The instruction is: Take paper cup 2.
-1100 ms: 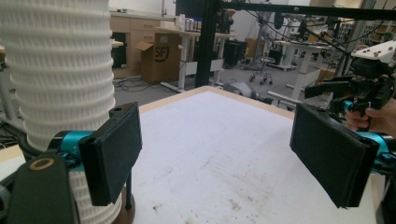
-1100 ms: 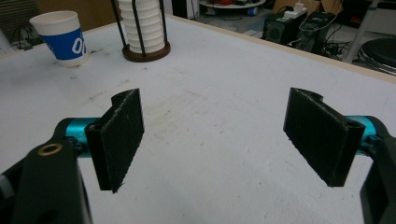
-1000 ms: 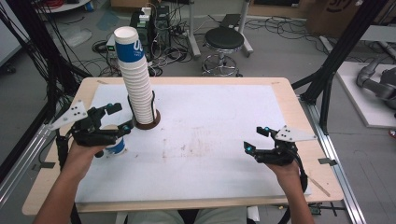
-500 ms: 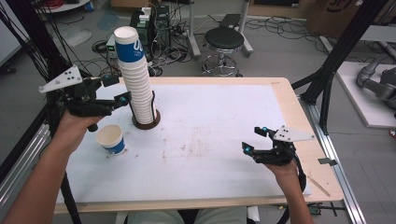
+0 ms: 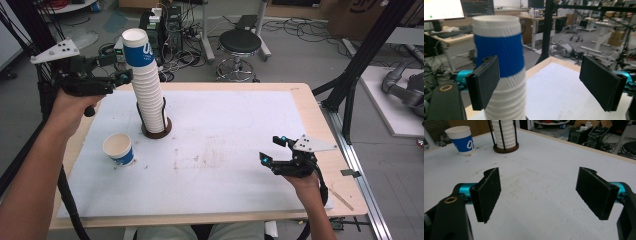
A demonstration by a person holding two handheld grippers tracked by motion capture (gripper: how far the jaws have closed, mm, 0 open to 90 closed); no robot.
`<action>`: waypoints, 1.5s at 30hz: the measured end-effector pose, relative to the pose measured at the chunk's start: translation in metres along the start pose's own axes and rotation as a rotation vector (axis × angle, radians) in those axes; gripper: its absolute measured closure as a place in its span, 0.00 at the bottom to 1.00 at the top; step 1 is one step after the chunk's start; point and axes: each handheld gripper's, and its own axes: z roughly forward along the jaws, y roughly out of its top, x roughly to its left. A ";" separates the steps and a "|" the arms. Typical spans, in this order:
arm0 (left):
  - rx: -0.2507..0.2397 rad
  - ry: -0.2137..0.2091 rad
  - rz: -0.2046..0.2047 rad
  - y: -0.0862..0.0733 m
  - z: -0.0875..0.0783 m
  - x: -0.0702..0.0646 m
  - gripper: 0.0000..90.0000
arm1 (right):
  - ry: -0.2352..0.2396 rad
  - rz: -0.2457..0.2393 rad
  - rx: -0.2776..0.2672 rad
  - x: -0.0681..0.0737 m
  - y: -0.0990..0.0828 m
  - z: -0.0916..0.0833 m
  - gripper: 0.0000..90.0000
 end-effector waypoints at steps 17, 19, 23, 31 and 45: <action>0.073 0.061 -0.028 0.031 0.043 0.030 0.18 | 0.006 0.007 0.006 -0.002 -0.003 0.000 0.23; 0.087 0.071 -0.030 0.032 0.048 0.031 0.19 | 0.007 0.007 0.009 -0.003 -0.003 0.000 0.23; 0.086 0.068 -0.034 0.034 0.054 0.032 0.23 | 0.007 0.007 0.008 -0.003 -0.003 -0.001 0.23; 0.099 0.077 -0.045 0.037 0.054 0.035 0.33 | 0.002 0.015 0.008 -0.004 -0.004 -0.003 0.23; 0.011 0.079 -0.042 0.066 0.038 0.028 0.34 | 0.007 0.015 0.009 -0.003 -0.003 -0.002 0.23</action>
